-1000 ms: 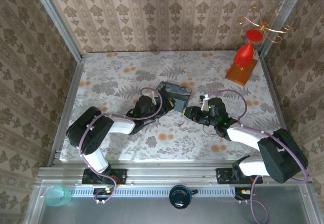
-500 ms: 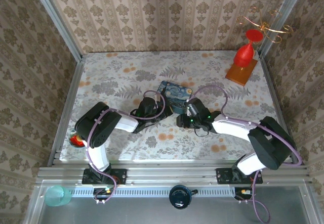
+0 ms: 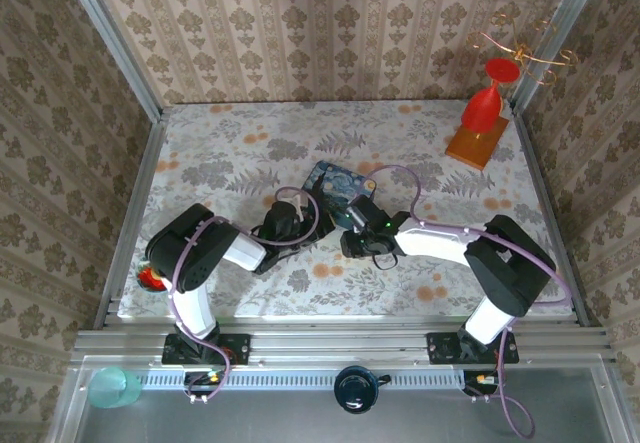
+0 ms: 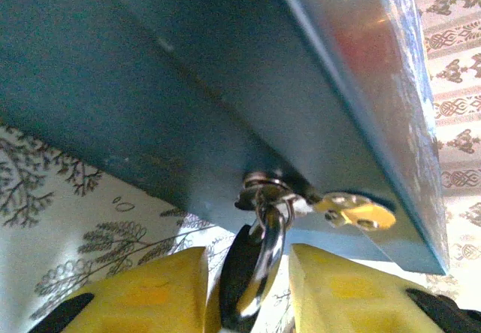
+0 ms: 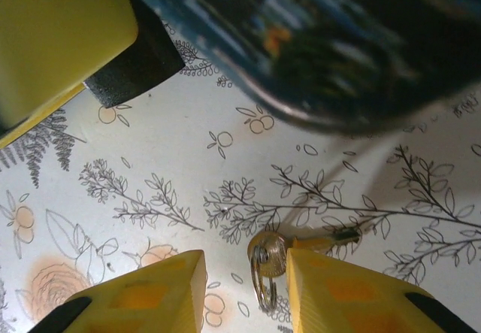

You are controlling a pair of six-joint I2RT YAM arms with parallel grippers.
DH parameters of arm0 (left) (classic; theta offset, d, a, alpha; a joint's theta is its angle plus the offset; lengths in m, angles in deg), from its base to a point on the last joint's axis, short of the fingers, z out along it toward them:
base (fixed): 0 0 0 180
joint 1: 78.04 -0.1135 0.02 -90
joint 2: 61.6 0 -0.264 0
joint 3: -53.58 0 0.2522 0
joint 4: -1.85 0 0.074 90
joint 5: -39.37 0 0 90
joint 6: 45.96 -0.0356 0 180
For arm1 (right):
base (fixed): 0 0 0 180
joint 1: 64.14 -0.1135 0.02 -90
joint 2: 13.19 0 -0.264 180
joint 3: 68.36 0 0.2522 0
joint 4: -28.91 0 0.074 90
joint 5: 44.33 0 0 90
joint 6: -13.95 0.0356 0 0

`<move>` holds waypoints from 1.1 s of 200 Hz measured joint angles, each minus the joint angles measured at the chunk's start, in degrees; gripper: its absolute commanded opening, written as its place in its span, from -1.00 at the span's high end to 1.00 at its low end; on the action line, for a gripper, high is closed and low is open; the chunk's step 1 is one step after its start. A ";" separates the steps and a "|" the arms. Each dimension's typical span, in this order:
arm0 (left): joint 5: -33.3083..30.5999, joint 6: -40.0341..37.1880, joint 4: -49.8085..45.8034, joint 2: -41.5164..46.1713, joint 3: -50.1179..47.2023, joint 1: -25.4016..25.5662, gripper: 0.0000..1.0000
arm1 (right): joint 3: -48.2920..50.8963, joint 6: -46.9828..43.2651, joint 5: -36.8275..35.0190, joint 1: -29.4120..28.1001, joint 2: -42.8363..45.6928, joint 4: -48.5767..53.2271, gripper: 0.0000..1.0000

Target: Unlock the padlock with the key

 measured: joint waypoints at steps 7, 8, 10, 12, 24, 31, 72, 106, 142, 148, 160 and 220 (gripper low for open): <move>-0.20 -0.11 0.07 0.68 -0.79 0.00 0.28 | -0.57 -0.26 -0.39 -0.15 -0.74 0.61 0.34; -0.22 -0.13 0.07 0.76 -0.87 0.00 0.28 | -0.61 -0.26 -0.42 -0.15 -0.81 0.68 0.34; -0.24 -0.22 0.07 0.96 -1.14 0.00 0.28 | -0.76 -0.24 -0.46 -0.15 -0.98 0.81 0.36; -0.35 -0.24 0.07 1.20 -1.40 0.00 0.27 | -0.87 -0.28 -0.57 -0.15 -1.16 0.96 0.36; -0.83 -0.66 -0.33 2.82 -2.91 0.00 0.23 | -1.60 -0.50 -0.96 -0.42 -2.03 1.99 0.38; -1.09 -0.87 -0.85 3.67 -3.56 0.00 0.22 | -2.05 -0.70 -1.33 -0.50 -2.47 2.40 0.40; -3.41 -4.15 -5.92 9.75 -5.75 0.02 0.17 | -5.25 -1.31 -3.02 -1.57 -4.83 4.55 0.60; -6.51 -7.91 -5.38 15.26 -10.43 0.61 0.15 | -5.79 -1.29 -3.65 -1.60 -5.16 5.25 0.88; -7.50 -13.31 -3.61 18.75 -13.00 0.72 0.09 | -4.57 -1.11 -3.04 -1.55 -1.49 5.05 1.00; -7.48 -14.05 -2.60 19.10 -13.62 0.63 0.09 | -4.26 -0.96 -2.56 -1.40 -0.09 5.03 1.00; -7.06 -15.54 0.59 19.50 -15.39 0.07 0.09 | -3.54 0.04 -0.81 -0.81 3.43 4.50 1.00; -3.17 -28.04 12.50 20.26 -19.10 1.46 0.17 | -0.87 13.31 10.21 2.75 15.87 -3.52 1.00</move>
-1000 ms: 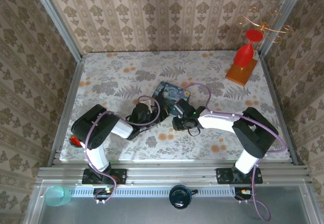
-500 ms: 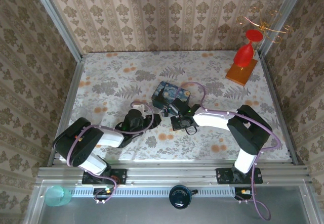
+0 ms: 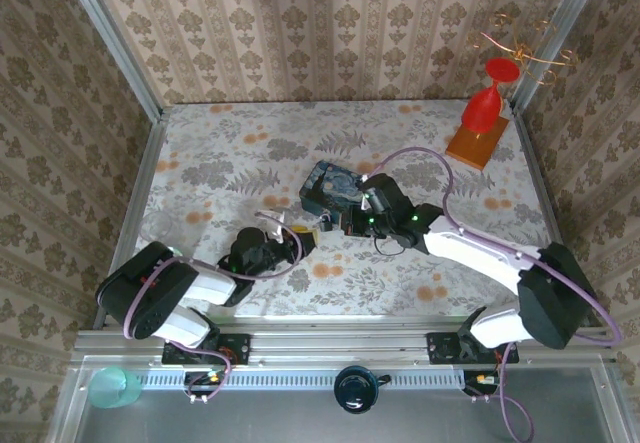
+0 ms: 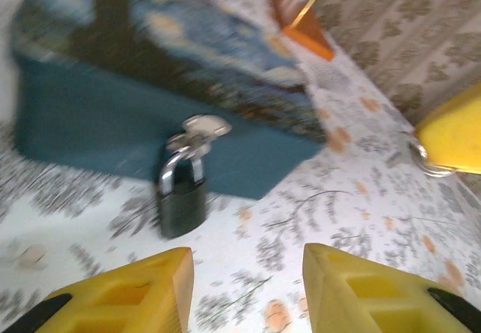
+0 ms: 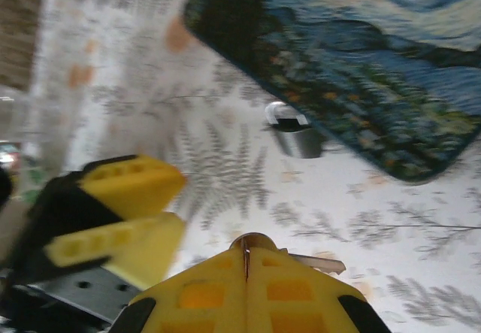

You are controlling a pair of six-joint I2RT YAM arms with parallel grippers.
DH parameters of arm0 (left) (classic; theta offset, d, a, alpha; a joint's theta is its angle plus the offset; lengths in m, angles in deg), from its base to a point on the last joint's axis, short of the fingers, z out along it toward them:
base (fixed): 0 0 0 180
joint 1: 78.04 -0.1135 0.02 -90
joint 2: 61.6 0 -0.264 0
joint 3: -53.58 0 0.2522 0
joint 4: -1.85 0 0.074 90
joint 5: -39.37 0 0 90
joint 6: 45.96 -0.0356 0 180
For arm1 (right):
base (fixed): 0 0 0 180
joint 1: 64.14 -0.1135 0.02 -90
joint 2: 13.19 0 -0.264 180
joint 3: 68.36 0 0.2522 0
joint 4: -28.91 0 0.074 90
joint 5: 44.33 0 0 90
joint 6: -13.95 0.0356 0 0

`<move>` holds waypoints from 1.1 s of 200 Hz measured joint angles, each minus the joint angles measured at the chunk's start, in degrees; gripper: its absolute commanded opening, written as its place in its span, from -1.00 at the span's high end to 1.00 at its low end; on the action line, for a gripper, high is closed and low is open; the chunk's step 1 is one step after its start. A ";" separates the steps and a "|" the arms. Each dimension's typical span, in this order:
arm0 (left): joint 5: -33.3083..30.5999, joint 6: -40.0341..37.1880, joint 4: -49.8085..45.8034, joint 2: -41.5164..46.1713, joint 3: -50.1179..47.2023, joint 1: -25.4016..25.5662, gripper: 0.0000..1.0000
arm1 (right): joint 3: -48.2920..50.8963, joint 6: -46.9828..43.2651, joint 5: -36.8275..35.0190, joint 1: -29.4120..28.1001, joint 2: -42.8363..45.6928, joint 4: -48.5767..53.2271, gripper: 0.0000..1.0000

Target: Unlock the padlock with the key

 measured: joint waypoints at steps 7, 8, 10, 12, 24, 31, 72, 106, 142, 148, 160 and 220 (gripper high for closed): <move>0.13 -2.01 1.22 0.48 0.00 1.03 0.17 | 0.57 2.03 0.76 -0.11 1.33 -1.40 1.00; 0.13 -2.27 1.33 0.52 0.00 1.16 0.17 | 0.63 2.27 0.83 -0.11 1.51 -1.60 1.00; 0.07 -3.02 1.68 0.68 0.00 1.57 0.17 | 0.90 2.86 1.01 -0.11 1.92 -2.08 1.00; 0.04 -3.58 2.01 0.79 0.00 1.92 0.17 | 1.11 3.41 1.22 -0.13 2.29 -2.64 1.00; -0.28 -7.50 3.54 1.57 0.02 4.44 0.17 | 2.69 6.93 1.81 -0.22 4.79 -5.90 1.00; -0.48 -9.66 4.15 2.03 0.02 5.84 0.18 | 3.74 8.92 1.97 -0.22 6.10 -7.98 1.00; -2.29 -20.48 6.51 3.54 0.46 9.94 0.11 | 10.25 20.87 -0.20 -2.45 10.78 -19.54 1.00; -3.96 -26.82 6.84 3.56 2.47 12.07 0.16 | 14.75 28.52 -4.20 -7.06 12.92 -25.68 1.00; -5.03 -29.97 7.56 2.73 4.68 12.55 0.26 | 17.44 32.68 -8.41 -8.76 15.10 -29.66 1.00; -5.05 -30.42 7.58 2.49 4.85 12.76 0.29 | 17.75 33.14 -9.11 -9.03 15.54 -30.25 1.00; -5.07 -31.19 7.63 2.16 5.11 12.98 0.36 | 18.56 33.73 -10.27 -9.64 16.68 -31.30 1.00; -6.54 -32.22 8.28 1.84 5.18 13.25 0.51 | 19.91 34.97 -13.27 -10.03 18.99 -32.24 1.00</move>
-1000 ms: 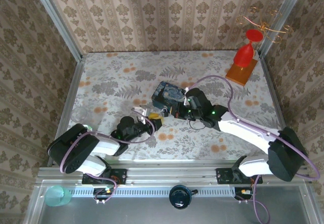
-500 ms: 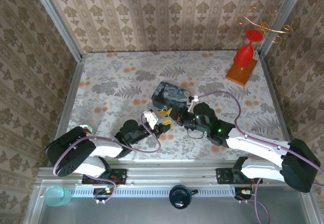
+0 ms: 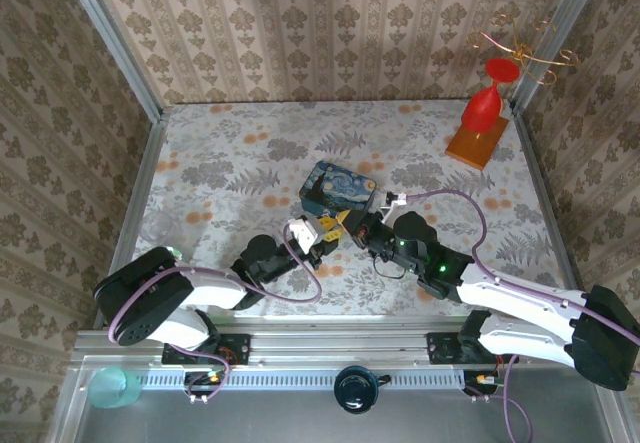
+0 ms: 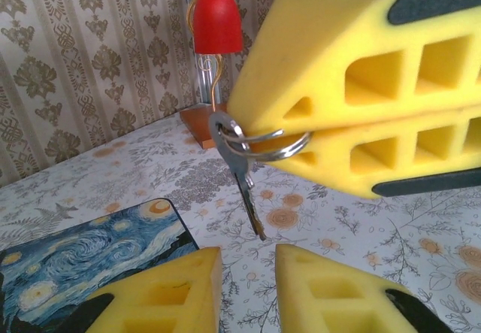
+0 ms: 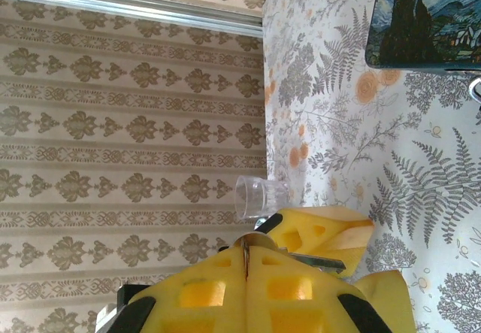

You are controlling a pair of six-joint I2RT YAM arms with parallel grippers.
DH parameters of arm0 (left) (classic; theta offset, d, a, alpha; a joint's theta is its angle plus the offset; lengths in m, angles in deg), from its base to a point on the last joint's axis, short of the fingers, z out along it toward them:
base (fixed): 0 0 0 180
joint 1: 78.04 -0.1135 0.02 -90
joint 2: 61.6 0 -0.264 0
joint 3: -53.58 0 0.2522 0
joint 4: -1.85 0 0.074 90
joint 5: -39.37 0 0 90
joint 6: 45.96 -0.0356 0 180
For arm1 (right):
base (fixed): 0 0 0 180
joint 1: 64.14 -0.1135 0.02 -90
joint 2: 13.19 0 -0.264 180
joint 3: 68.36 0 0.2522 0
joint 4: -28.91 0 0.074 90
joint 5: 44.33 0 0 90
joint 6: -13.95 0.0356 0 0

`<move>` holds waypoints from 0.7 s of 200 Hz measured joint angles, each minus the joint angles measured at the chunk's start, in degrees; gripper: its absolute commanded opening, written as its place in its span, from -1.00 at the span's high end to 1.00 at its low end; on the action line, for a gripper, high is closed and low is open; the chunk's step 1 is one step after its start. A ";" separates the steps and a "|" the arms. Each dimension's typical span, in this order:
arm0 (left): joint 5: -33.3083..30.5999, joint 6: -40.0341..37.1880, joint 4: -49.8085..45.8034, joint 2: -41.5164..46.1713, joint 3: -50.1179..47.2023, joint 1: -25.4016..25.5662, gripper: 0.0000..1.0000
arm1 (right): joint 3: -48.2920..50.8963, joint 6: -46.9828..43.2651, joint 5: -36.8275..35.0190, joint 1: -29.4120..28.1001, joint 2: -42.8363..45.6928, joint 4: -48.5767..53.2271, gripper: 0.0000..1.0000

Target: Unlock the padlock with the key

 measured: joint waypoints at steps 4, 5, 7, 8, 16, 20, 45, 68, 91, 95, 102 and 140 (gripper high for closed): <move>-0.04 0.00 0.04 0.00 0.00 0.00 0.52 | 0.00 0.00 -0.13 0.00 0.00 -0.02 1.00; -0.04 0.00 0.07 0.00 0.00 0.00 0.52 | 0.00 0.00 -0.15 0.00 0.00 -0.02 1.00; -0.11 0.00 0.07 0.00 0.00 0.00 0.52 | 0.00 0.00 -0.17 0.00 0.00 -0.02 1.00; -0.13 0.00 0.07 0.00 0.00 0.00 0.52 | 0.00 0.00 -0.20 0.00 0.00 -0.02 1.00; -0.17 0.00 0.09 0.00 0.00 0.00 0.52 | 0.00 0.00 -0.39 -0.04 0.00 -0.02 1.00; -0.17 0.00 0.09 0.00 0.00 0.00 0.51 | 0.00 0.00 -0.44 -0.09 0.00 0.00 1.00; -0.17 0.02 0.07 0.00 0.00 0.00 0.51 | 0.00 0.00 -0.55 -0.42 0.00 0.00 1.00; -0.17 0.02 0.09 0.02 0.00 0.00 0.55 | 0.00 0.02 -0.57 -0.70 -0.07 -0.02 1.00; -0.17 0.04 0.07 0.17 0.00 0.00 0.59 | 0.00 0.09 -0.57 -1.03 -0.28 -0.02 1.00; -0.17 0.04 0.09 0.26 0.00 0.00 0.60 | 0.00 0.15 -0.55 -1.07 -0.28 -0.02 1.00; -0.17 0.04 0.09 0.39 0.00 0.00 0.62 | 0.00 0.20 -0.57 -1.14 -0.33 -0.02 1.00; -0.17 0.07 0.09 0.76 0.02 0.00 0.69 | 0.00 0.22 -0.59 -1.42 -0.72 -0.04 1.00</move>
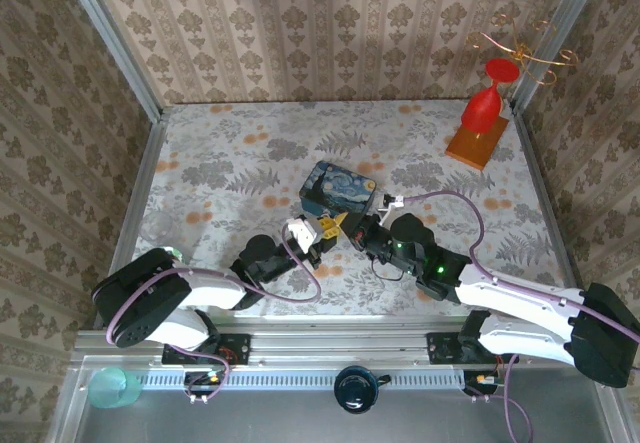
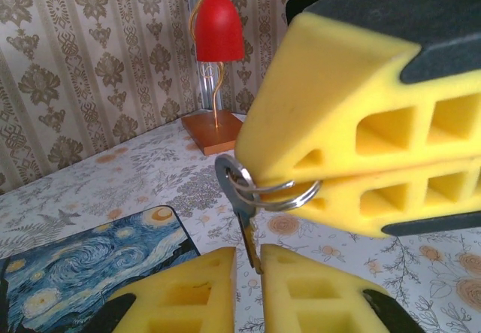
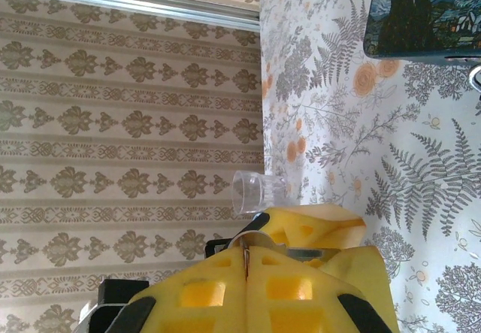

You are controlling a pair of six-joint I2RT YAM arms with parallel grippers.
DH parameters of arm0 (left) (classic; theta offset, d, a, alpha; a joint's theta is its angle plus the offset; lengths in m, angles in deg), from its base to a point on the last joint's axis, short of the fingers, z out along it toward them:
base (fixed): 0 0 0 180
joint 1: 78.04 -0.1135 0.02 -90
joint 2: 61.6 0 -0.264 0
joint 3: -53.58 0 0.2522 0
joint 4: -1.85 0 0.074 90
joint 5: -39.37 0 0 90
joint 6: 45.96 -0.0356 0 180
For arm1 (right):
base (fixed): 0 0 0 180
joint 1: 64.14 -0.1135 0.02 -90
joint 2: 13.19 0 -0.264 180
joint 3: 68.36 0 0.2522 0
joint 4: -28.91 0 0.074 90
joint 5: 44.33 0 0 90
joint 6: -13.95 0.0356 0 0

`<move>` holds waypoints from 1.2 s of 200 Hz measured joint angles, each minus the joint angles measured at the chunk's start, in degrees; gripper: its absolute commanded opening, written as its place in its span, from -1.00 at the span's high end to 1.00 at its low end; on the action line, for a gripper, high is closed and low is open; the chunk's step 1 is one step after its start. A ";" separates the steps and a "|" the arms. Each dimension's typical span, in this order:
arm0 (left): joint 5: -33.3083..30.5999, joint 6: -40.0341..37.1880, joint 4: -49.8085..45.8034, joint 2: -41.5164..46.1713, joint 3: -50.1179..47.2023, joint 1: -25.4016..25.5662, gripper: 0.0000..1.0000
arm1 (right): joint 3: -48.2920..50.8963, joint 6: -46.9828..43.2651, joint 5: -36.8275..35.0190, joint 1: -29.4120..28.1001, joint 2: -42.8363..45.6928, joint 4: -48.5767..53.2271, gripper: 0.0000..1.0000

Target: Unlock the padlock with the key

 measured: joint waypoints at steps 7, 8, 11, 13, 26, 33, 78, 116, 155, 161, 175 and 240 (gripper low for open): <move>0.00 0.00 0.00 0.00 0.00 0.00 0.69 | 0.00 0.00 0.00 -0.02 -0.04 0.00 1.00; 0.00 0.00 0.00 0.00 0.00 0.00 0.69 | 0.00 0.00 0.00 -0.02 -0.04 0.00 1.00; 0.00 0.00 0.00 0.00 0.00 0.00 0.70 | 0.00 0.00 0.00 -0.02 -0.09 0.00 1.00; 0.00 0.00 0.00 0.00 0.00 0.00 0.71 | 0.00 0.00 0.00 -0.02 -0.09 0.00 1.00; 0.00 0.02 0.00 0.00 0.00 0.00 0.75 | 0.00 0.04 0.00 -0.02 -0.20 0.00 1.00; 0.00 0.04 0.00 0.00 0.00 0.00 0.79 | 0.00 0.20 0.00 -0.02 -0.22 0.02 1.00; -0.83 -0.07 -0.02 0.07 0.00 -0.07 1.00 | 0.00 0.44 -0.17 -0.17 -0.22 0.09 1.00; -1.55 -1.70 -0.15 0.94 -0.83 -0.85 1.00 | -0.85 -0.94 -0.17 -0.17 0.35 3.02 0.38; -3.10 -6.47 -2.86 5.66 -3.23 -4.15 1.00 | -3.34 -4.52 0.11 1.05 3.04 11.30 0.23; -3.28 -7.69 -4.37 6.91 -3.21 -4.46 1.00 | -3.72 -4.90 0.33 1.60 3.23 11.96 0.22; -3.28 -10.36 -8.98 9.99 -2.80 -4.81 1.00 | -4.59 -6.10 1.55 3.19 3.28 13.18 0.21; -0.79 -26.53 -31.61 20.37 3.26 -4.94 1.00 | -10.54 -14.25 8.20 5.38 1.44 19.23 0.21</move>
